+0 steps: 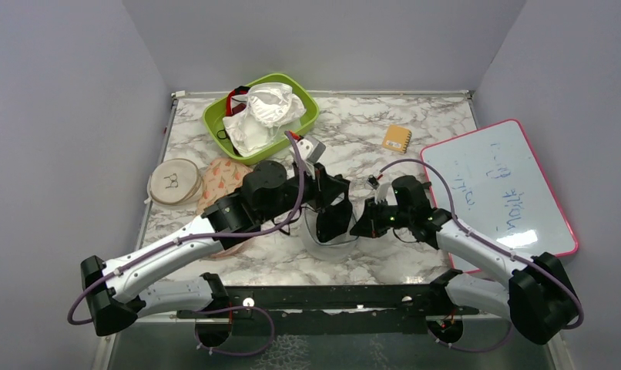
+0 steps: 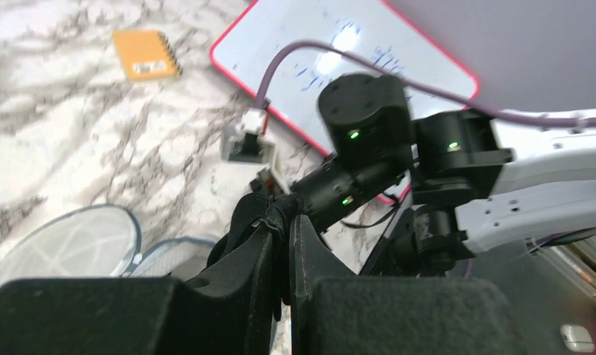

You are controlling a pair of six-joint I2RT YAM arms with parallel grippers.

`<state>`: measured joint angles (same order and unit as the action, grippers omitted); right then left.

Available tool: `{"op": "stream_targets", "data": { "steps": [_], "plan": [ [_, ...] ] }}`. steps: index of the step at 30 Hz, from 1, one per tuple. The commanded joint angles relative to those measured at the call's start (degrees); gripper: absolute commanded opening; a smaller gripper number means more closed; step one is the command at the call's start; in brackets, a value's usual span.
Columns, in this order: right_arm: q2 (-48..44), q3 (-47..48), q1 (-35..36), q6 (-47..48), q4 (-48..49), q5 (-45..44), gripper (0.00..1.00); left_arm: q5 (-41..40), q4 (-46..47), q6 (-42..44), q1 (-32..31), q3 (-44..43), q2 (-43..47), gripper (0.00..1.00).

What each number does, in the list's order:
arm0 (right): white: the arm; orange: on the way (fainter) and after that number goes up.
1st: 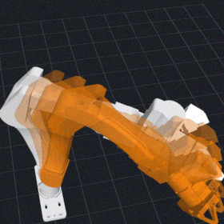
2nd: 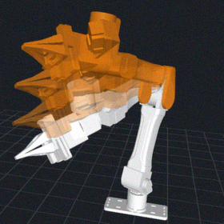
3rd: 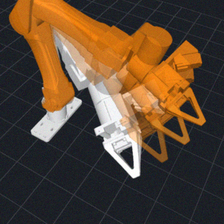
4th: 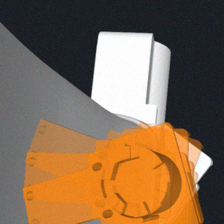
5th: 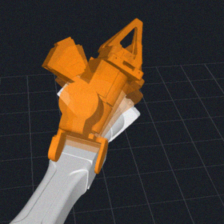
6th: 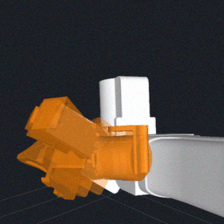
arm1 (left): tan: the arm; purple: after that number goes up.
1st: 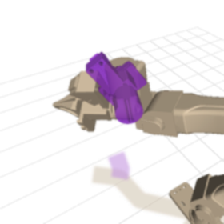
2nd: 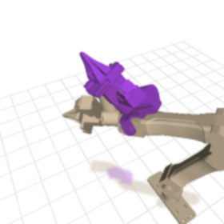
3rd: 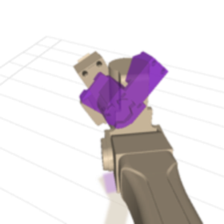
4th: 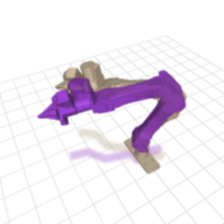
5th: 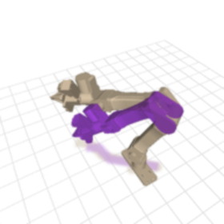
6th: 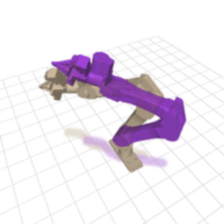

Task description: Unzip the laundry bag and remove the bra

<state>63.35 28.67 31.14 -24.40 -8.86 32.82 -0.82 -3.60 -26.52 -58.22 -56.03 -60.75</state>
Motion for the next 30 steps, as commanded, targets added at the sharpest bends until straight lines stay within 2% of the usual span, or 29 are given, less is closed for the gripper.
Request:
{"op": "stream_targets", "data": {
  "steps": [1, 7, 12, 24, 30],
  "plan": [
    [0.2, 1.13, 0.24, -0.73, 2.1, -1.34, 0.01, 5.62, -1.55, 5.32, -0.14, -8.11, 2.7, 0.0],
    [0.44, 1.21, 0.24, -0.66, 2.01, -1.77, 0.01, 5.67, -3.56, 8.98, -0.14, -16.31, 3.42, 0.0],
    [0.63, 1.46, 0.24, -0.95, 2.09, -1.97, 0.01, 4.22, -6.68, 12.67, -0.1, -26.54, 1.1, 0.0],
    [0.78, 2.38, 0.24, -0.91, 1.75, -1.99, 0.01, -16.27, -13.97, 25.44, -0.14, -55.6, -12.89, 0.0],
    [0.94, 2.89, 0.24, -0.46, 1.53, -2.11, 0.01, -27.35, -8.46, 36.49, 1.16, -60.75, -20.13, 0.0]
  ]
}}
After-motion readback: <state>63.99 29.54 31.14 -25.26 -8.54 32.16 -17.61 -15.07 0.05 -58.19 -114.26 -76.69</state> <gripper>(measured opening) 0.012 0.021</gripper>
